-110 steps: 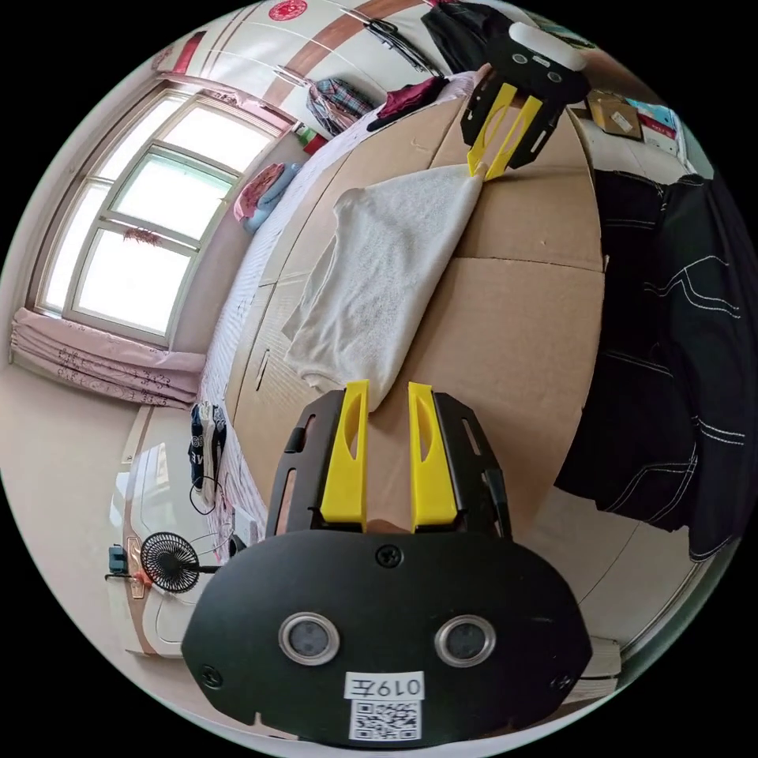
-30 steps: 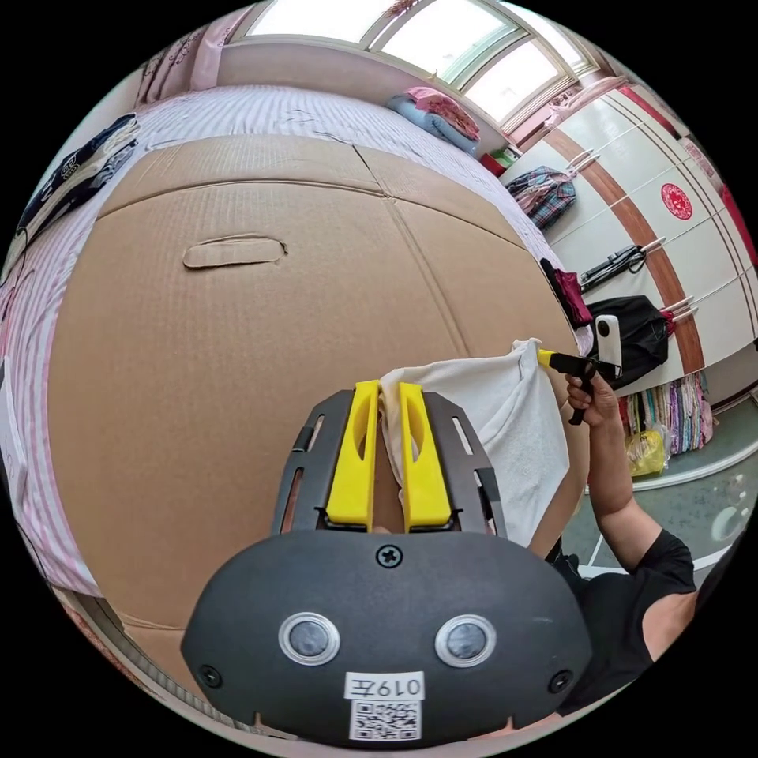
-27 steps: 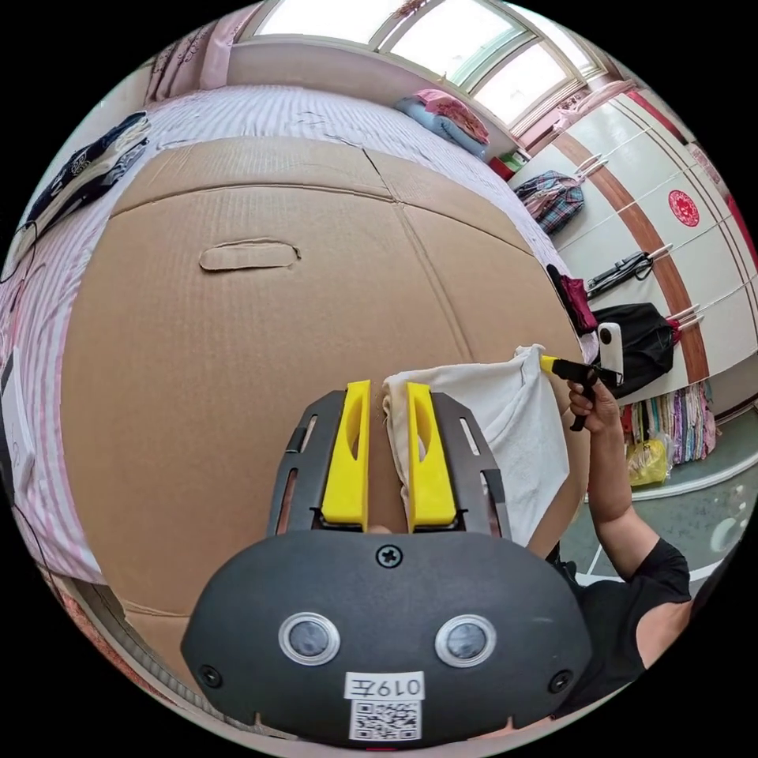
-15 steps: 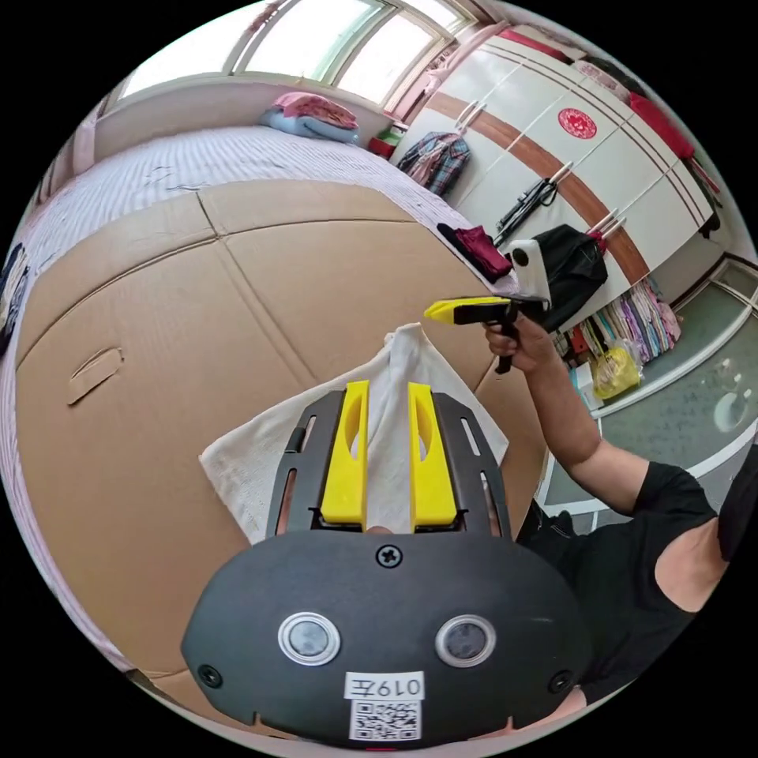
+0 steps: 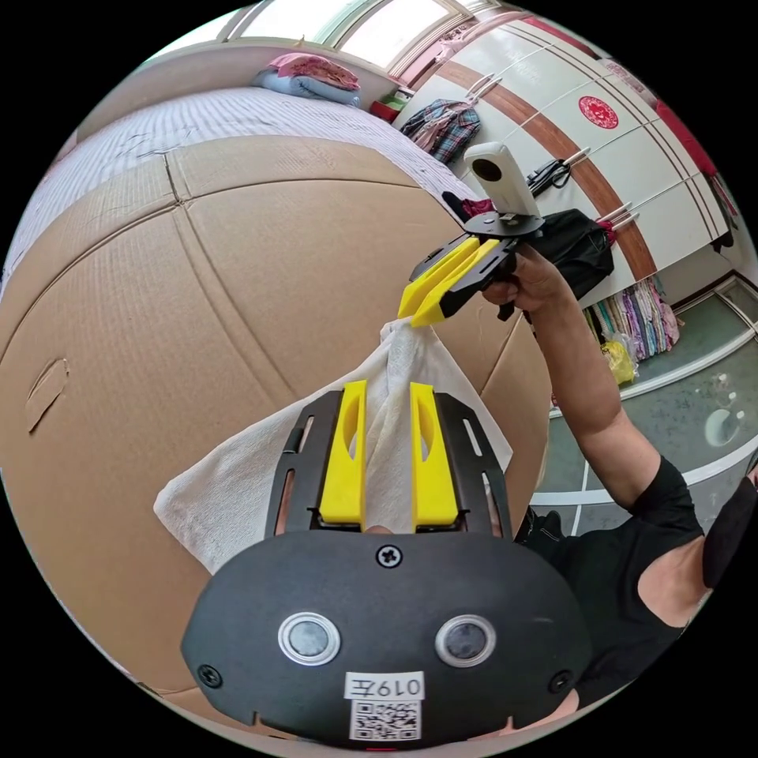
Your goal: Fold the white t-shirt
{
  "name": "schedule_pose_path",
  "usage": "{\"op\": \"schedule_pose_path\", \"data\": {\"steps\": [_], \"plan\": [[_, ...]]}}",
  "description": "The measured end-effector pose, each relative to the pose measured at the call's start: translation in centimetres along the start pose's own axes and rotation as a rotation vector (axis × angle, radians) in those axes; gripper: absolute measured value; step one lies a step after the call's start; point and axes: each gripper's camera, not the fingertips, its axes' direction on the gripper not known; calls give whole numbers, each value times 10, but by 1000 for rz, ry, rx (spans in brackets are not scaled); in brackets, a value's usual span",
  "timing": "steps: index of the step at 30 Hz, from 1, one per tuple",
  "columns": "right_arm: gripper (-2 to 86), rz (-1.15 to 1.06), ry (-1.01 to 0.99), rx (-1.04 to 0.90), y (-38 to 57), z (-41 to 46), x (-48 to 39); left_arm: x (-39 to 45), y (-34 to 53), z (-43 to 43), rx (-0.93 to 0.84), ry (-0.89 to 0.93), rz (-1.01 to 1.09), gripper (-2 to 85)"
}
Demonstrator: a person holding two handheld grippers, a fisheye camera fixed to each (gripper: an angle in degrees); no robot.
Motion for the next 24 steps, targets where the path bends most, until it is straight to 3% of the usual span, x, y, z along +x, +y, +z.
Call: {"op": "schedule_pose_path", "data": {"steps": [15,24], "plan": [[1,15,4,6,-23,19,12,13,-34,12,28,1,-28,16],[78,38,15,82,-12,20,18,34,-42,15,25,-20,-21,11]]}}
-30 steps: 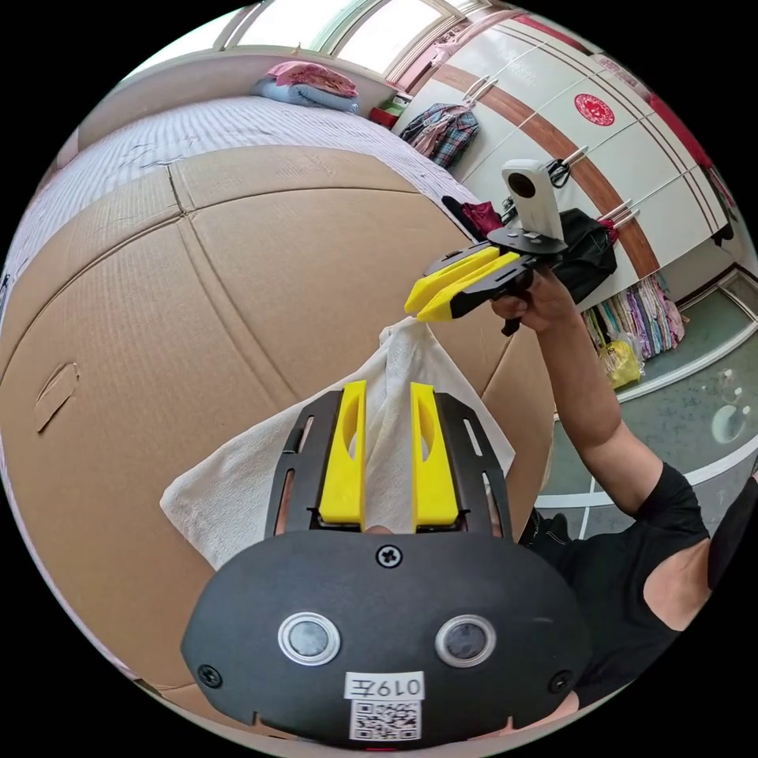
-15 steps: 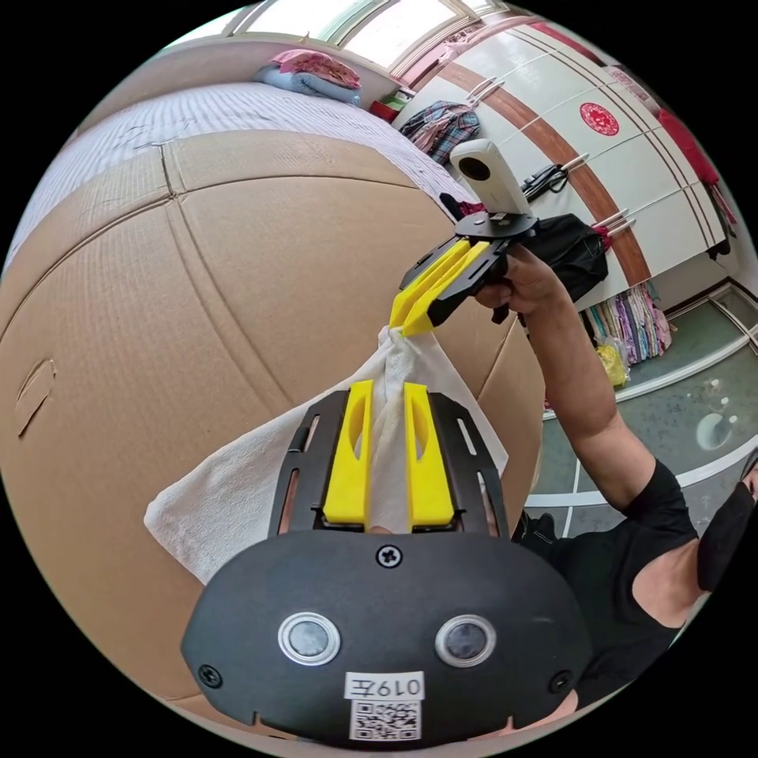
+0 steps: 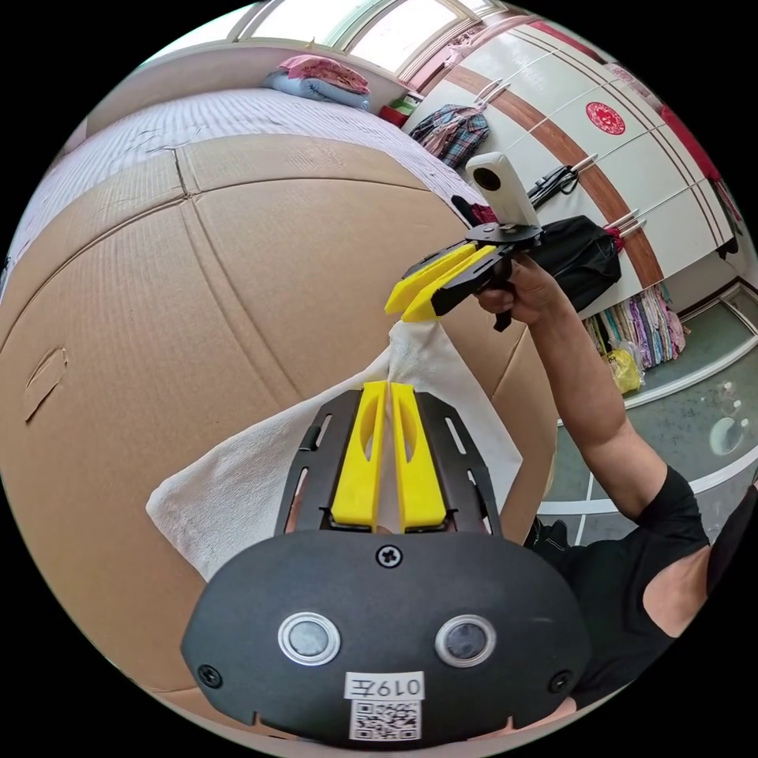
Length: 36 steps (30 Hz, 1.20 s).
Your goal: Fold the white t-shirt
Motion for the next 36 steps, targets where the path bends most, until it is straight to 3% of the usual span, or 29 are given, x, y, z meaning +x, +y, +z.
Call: {"op": "schedule_pose_path", "data": {"steps": [4,10,20,27,32,36], "plan": [[82,-2,-41,94,22,-28,3,8,0,-9,27,4,1,11],[84,-14,-28,29,50,-25,8,27,-3,-22,113,27,31,9],[6,-2,6,46,76,-25,14,66,-19,0,-2,-136,67,7],[61,37,-1,78,103,-34,17,77,-7,-4,-5,-136,54,6],[61,67,1,223,156,-69,-1,86,3,-10,-11,-139,59,7],[67,109,-12,170,183,-61,-1,91,15,-15,-12,-122,50,7]]}}
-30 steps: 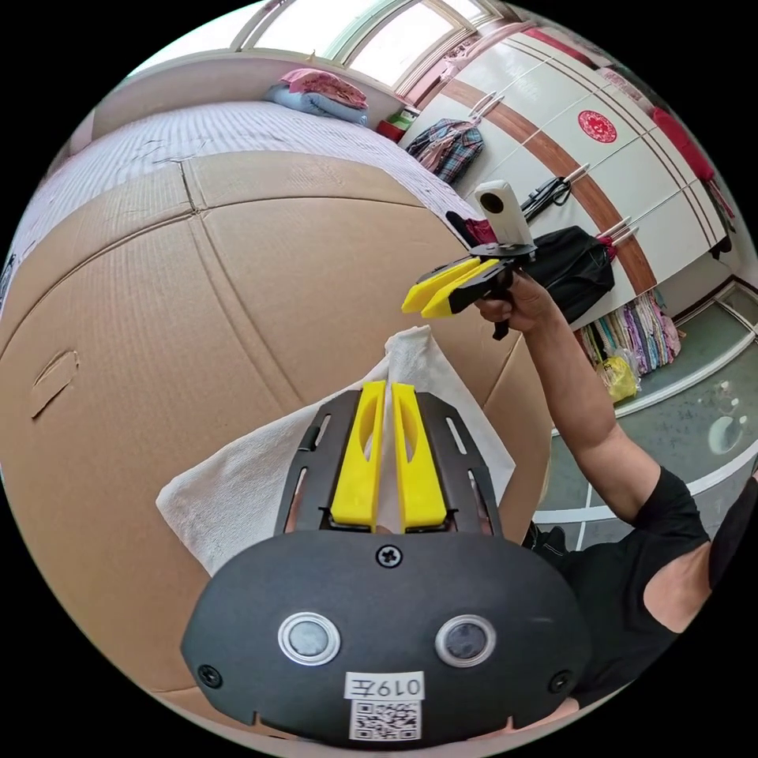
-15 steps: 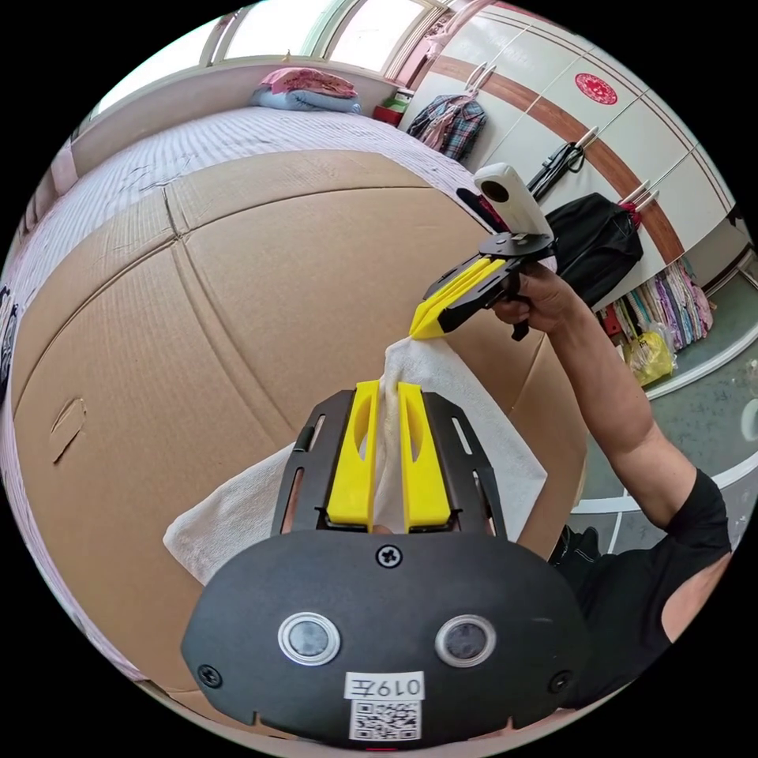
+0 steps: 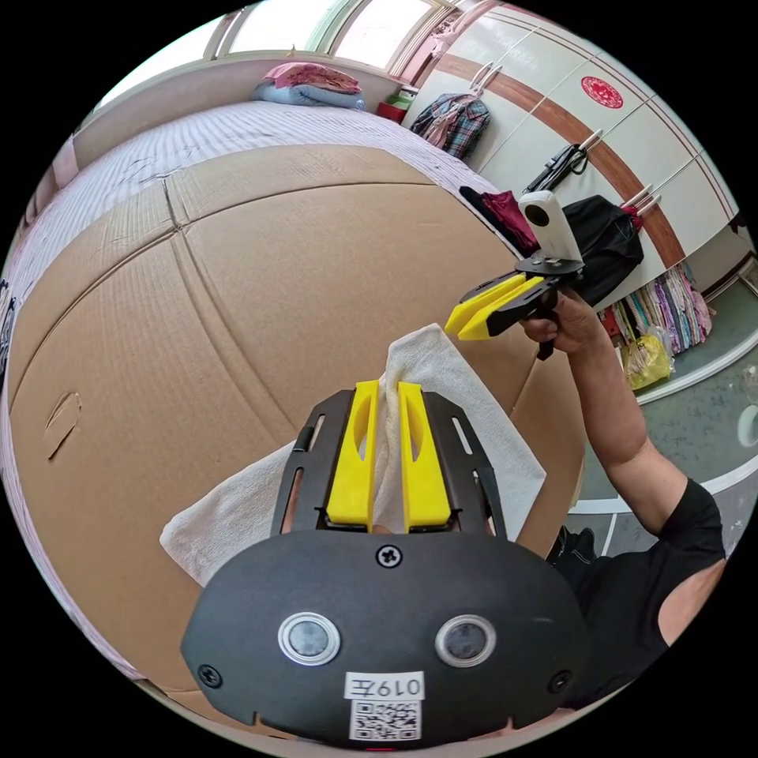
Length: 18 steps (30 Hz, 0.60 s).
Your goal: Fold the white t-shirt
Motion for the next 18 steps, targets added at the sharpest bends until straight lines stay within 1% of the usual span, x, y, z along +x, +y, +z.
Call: {"op": "schedule_pose_path", "data": {"steps": [5,8,11,15,18], "plan": [[56,18,-67,45,25,-2,8,8,19,-7,6,5,-5,7],[7,38,-33,48,37,1,11,13,31,-12,6,6,-6,8],[-3,56,-33,73,56,-3,14,18,46,-17,5,0,-4,9],[2,81,-47,86,79,-6,18,25,69,-22,14,4,-9,11],[36,76,-29,94,97,-11,10,31,88,-28,25,9,-11,12]]}}
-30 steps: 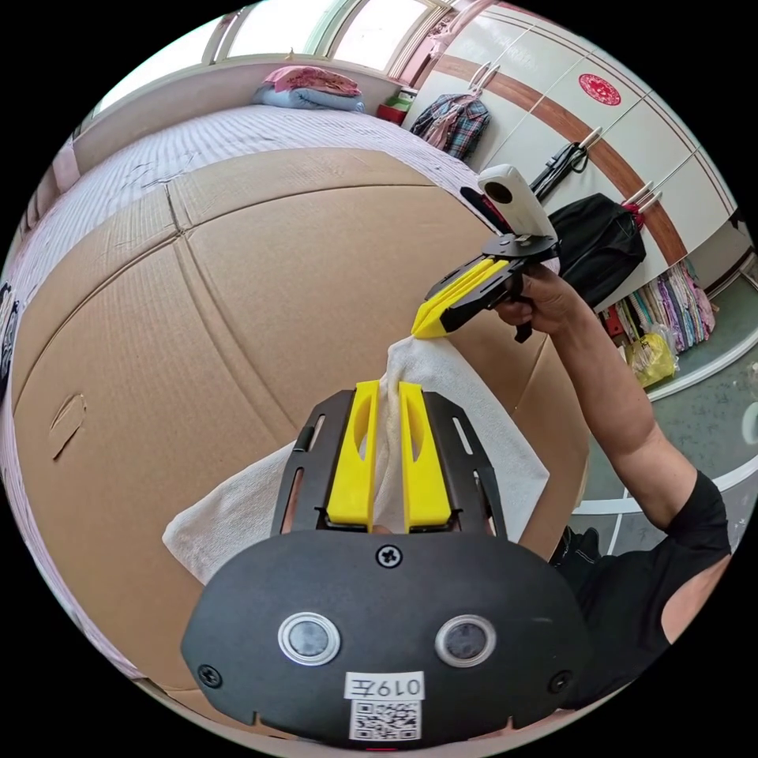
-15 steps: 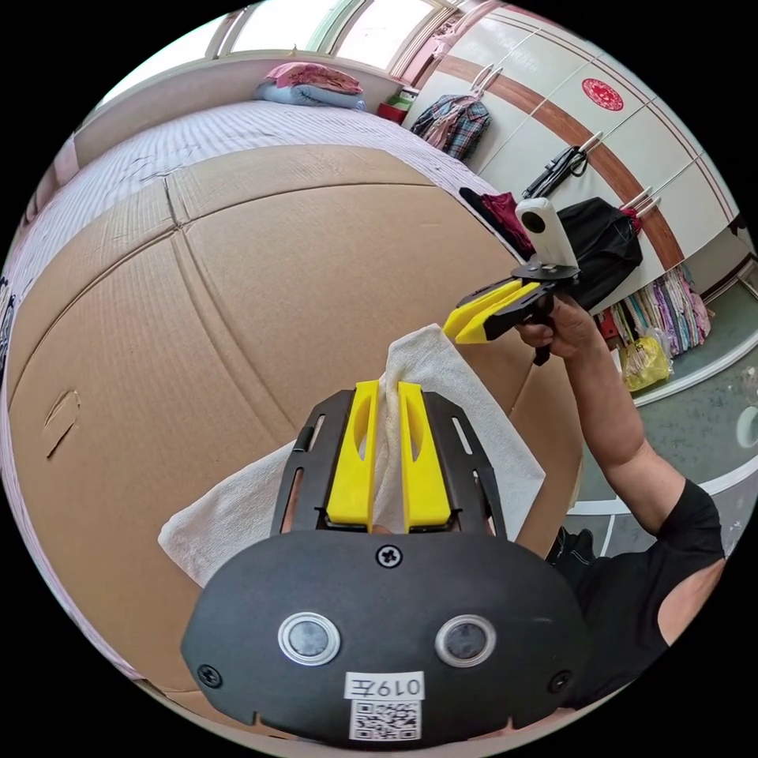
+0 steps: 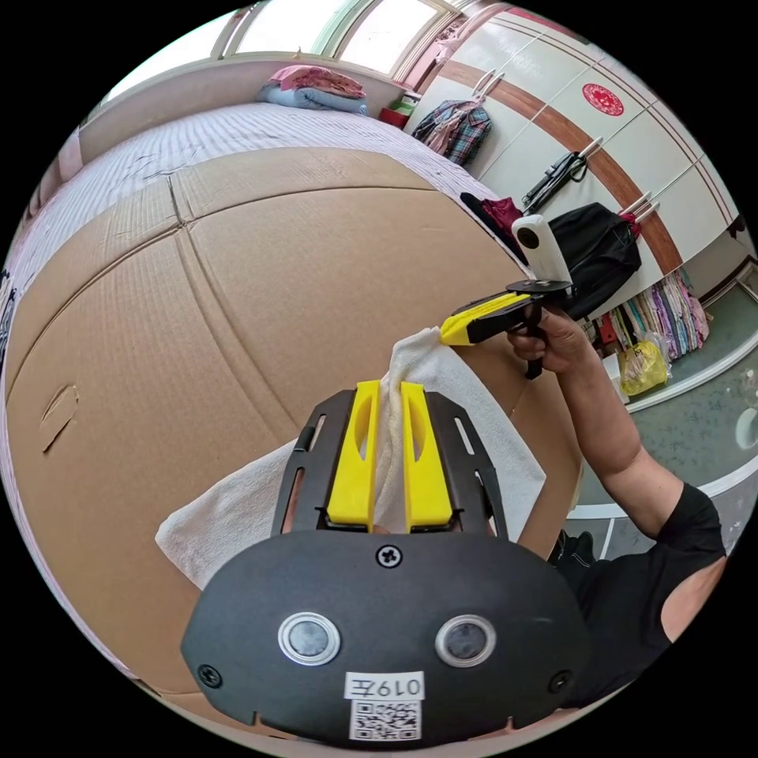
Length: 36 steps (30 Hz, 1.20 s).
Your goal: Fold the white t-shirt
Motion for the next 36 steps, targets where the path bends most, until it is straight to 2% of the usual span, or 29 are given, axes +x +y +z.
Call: {"op": "schedule_pose_path", "data": {"steps": [7,13,17,22,26,31,36], "plan": [[70,-50,20,96,87,-38,-52,19,46,-29,64,-28,0,11],[71,-77,77,80,199,-27,-110,41,111,-95,239,-53,7,15],[66,-56,55,133,284,-15,-126,91,199,-137,346,-163,120,23],[67,-37,-1,219,357,-12,-123,141,334,-156,501,-141,195,51],[72,-72,33,232,387,-24,-128,174,437,-156,590,-164,188,77],[79,-55,79,107,392,-10,-128,197,500,-152,544,-207,179,84],[71,-46,81,130,404,-17,-127,219,541,-151,474,-439,157,82]]}}
